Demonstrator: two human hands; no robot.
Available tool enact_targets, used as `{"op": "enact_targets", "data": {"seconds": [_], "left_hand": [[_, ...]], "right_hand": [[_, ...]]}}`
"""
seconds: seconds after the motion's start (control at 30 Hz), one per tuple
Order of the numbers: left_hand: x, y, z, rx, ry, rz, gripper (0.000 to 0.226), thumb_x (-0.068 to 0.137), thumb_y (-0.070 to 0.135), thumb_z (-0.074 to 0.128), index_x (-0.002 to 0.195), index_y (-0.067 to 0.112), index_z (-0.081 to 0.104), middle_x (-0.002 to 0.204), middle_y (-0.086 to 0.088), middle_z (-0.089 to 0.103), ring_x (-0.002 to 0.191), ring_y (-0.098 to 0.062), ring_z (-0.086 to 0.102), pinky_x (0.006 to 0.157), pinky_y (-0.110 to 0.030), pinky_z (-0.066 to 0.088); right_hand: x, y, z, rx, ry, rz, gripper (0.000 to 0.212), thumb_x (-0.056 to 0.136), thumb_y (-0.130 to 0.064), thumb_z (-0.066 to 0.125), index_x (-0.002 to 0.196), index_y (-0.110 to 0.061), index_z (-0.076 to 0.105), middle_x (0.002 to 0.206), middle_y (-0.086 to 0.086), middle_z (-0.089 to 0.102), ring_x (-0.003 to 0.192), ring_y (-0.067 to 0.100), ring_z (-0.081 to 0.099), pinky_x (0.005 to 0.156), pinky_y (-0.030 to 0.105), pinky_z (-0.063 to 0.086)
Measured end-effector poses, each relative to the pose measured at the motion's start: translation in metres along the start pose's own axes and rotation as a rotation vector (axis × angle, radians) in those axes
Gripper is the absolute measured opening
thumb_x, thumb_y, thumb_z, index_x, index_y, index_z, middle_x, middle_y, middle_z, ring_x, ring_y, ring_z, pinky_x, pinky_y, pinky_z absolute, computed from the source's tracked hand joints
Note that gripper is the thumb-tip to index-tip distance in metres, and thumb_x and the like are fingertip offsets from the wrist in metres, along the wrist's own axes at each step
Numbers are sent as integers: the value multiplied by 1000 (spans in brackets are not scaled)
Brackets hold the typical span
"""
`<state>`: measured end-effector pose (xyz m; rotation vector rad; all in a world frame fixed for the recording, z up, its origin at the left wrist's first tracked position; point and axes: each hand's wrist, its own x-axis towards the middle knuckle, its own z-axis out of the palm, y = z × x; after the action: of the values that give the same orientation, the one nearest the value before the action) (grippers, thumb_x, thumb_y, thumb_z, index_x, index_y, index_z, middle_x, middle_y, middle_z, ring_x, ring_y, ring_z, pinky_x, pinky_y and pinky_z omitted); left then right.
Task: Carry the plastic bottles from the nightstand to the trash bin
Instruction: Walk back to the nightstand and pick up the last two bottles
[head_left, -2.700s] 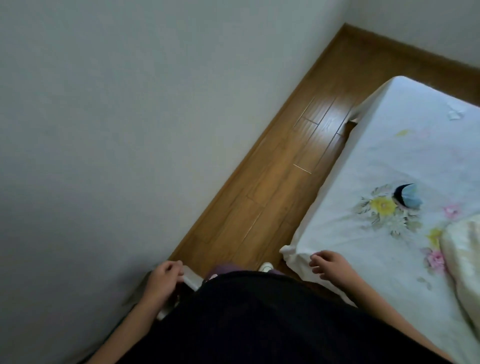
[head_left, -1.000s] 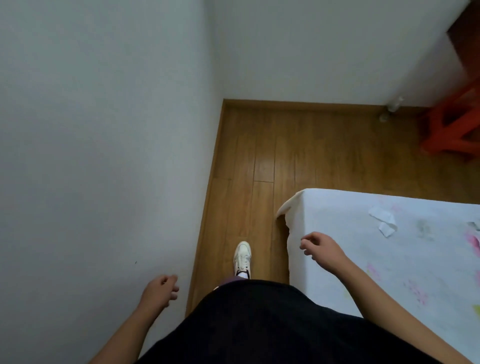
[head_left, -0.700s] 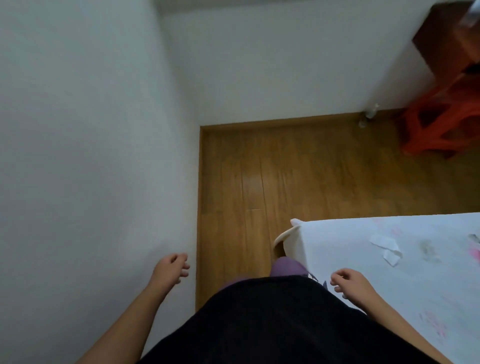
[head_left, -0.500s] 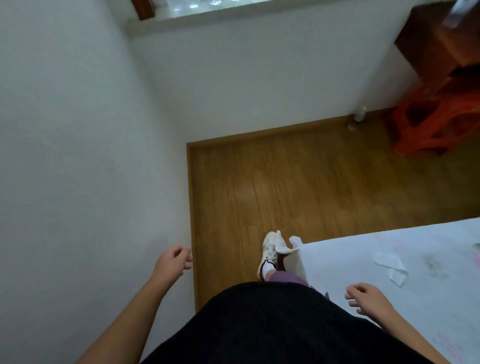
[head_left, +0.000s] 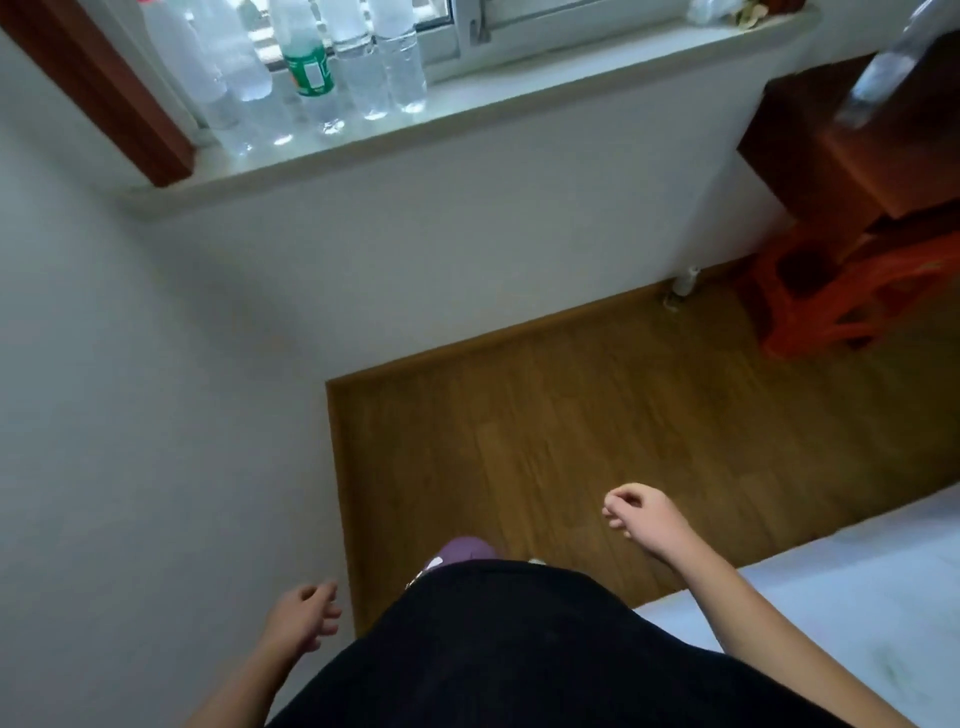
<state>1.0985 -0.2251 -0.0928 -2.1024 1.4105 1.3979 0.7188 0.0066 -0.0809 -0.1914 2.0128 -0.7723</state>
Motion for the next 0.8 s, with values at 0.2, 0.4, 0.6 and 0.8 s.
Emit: {"op": "enact_targets", "data": {"seconds": [0.2, 0.4, 0.6, 0.8], "left_hand": [[39, 143, 11, 175, -88, 66, 25, 104, 21, 51, 102, -1, 62, 82, -18, 62, 62, -24, 54, 50, -28, 36], [80, 308, 63, 512, -179, 367, 31, 99, 28, 58, 91, 3, 73, 75, -9, 74, 71, -29, 69, 63, -37, 50], [73, 469, 165, 786, -356, 611, 32, 96, 38, 57, 83, 12, 70, 82, -15, 76, 72, -31, 72, 68, -44, 57], [16, 563, 288, 1017, -426, 774, 22, 100, 34, 56, 89, 20, 68, 85, -6, 75, 76, -23, 73, 62, -32, 54]], "right_hand": [[56, -41, -49, 68, 82, 42, 11, 94, -25, 60, 95, -20, 69, 92, 2, 74, 90, 20, 70, 83, 39, 56], [80, -10, -91, 246, 240, 313, 16, 93, -24, 58, 92, -14, 70, 93, 11, 74, 89, 29, 70, 72, 34, 51], [58, 40, -113, 509, 426, 552, 19, 91, -14, 58, 76, -9, 67, 81, 11, 71, 75, 29, 69, 68, 34, 46], [31, 93, -124, 755, 546, 677, 18, 97, -19, 55, 91, -8, 68, 91, 13, 71, 89, 33, 70, 72, 38, 53]]}}
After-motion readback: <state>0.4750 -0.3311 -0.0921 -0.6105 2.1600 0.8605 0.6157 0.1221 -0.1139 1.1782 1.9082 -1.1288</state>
